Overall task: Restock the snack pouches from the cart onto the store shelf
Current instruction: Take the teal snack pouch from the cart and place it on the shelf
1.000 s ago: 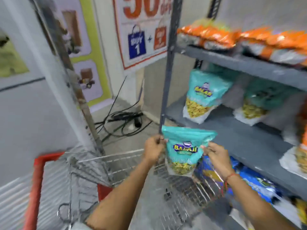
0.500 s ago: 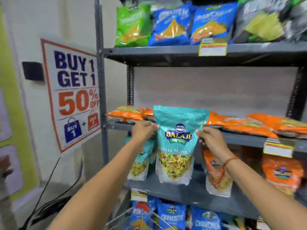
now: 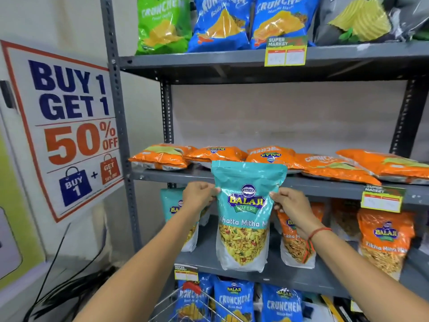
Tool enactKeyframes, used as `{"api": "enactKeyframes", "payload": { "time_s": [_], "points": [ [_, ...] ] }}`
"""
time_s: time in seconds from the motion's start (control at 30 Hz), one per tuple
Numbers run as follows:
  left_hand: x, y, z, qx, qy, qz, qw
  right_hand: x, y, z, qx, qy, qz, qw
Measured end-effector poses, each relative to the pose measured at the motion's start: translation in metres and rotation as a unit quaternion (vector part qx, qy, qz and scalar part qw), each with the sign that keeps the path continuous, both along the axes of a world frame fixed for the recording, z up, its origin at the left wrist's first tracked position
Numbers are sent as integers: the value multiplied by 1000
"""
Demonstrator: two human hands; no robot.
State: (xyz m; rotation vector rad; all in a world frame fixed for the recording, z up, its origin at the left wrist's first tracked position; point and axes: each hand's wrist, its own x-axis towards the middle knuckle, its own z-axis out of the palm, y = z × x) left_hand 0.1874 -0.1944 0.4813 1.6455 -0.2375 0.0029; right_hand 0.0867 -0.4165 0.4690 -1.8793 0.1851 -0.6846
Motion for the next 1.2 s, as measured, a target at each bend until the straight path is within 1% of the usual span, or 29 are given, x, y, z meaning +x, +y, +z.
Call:
{"api": "enactKeyframes", "payload": {
  "time_s": [0.13,0.23,0.3,0.4,0.47,0.6,0.73,0.8,0.9,0.97,1.03,1.07,1.13,1.2],
  "points": [
    [22,-7,-41,21,31,0,999,27,-8,-39,6,41,-14,999],
    [41,-18,-82,37,53,20,998,49,-13,-74,23,64,-13,998],
    [53,-28,-106,43,66,37,996,60,-19,-93,14,79,-18,997],
    [72,-47,-130,56,81,53,994,78,-29,-112,25,90,-26,995],
    [88,-59,-140,58,82,64,993,92,-36,-121,37,96,-36,994],
    [115,-81,-150,58,71,81,992,123,-54,-135,27,105,-70,992],
    [137,-95,-162,84,55,86,991,147,-69,-155,43,114,-85,989],
    [145,-99,-172,89,52,70,992,151,-72,-163,60,118,-83,988],
    [155,-103,-183,67,38,10,997,153,-74,-171,103,98,-79,987],
    [161,-101,-185,49,42,-27,998,151,-76,-176,119,88,-66,987],
    [157,-97,-188,19,80,-82,993,150,-78,-186,153,97,-16,983],
    [152,-95,-193,20,109,-105,988,149,-79,-194,168,120,17,978],
    [143,-91,-213,76,154,-115,978,148,-78,-214,176,177,81,965],
    [136,-88,-239,139,177,-106,969,148,-76,-238,159,241,107,952]
  ]
}}
